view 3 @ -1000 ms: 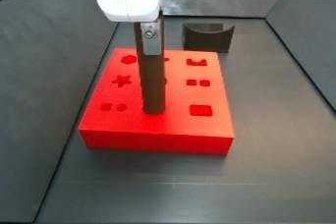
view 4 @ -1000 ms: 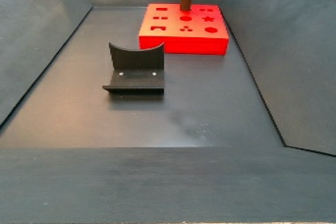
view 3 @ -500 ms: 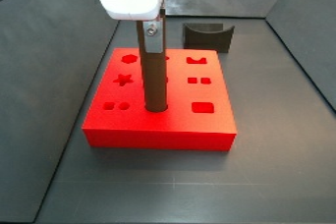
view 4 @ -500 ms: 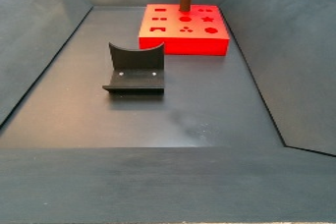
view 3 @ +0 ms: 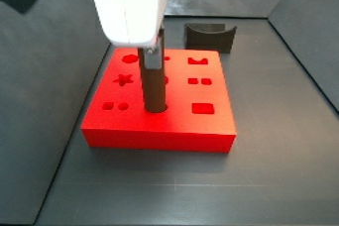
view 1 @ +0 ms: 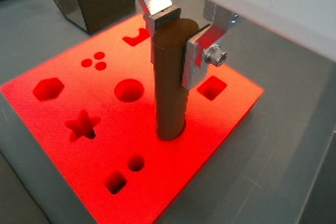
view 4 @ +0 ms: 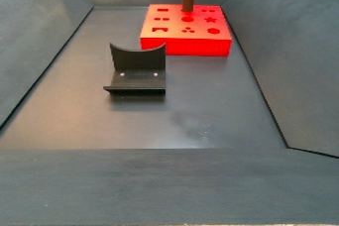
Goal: Pick up the oval object. Move up. Move to above the board. Insert the oval object.
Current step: Pick up the oval object.
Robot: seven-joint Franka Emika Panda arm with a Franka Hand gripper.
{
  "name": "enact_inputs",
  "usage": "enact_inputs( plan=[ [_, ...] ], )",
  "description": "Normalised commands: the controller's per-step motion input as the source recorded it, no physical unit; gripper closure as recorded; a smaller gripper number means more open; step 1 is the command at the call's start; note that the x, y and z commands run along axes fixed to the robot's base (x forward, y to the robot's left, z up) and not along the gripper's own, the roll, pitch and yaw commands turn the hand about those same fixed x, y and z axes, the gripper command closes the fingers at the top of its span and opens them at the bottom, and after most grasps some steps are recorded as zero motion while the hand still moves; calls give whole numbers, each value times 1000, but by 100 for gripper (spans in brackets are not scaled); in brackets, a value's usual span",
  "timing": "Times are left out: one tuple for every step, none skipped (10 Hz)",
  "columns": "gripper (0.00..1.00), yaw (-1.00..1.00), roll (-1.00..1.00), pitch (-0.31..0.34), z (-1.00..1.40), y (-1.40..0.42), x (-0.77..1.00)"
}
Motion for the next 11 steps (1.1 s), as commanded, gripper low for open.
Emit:
enact_inputs(
  plan=[
    [100, 0, 0, -104, -229, 0, 0],
    [100, 0, 0, -99, -200, 0, 0],
    [100, 0, 0, -87, -129, 0, 0],
    [100, 0, 0, -123, -177, 0, 0],
    [100, 0, 0, -340, -563, 0, -66],
    [100, 0, 7, -173, -586, 0, 17],
    [100, 0, 0, -23, 0, 0, 0],
    [100, 0, 0, 0, 0, 0, 0],
    [100, 0, 0, 0, 0, 0, 0],
    [100, 0, 0, 0, 0, 0, 0],
    [100, 0, 0, 0, 0, 0, 0]
  ],
)
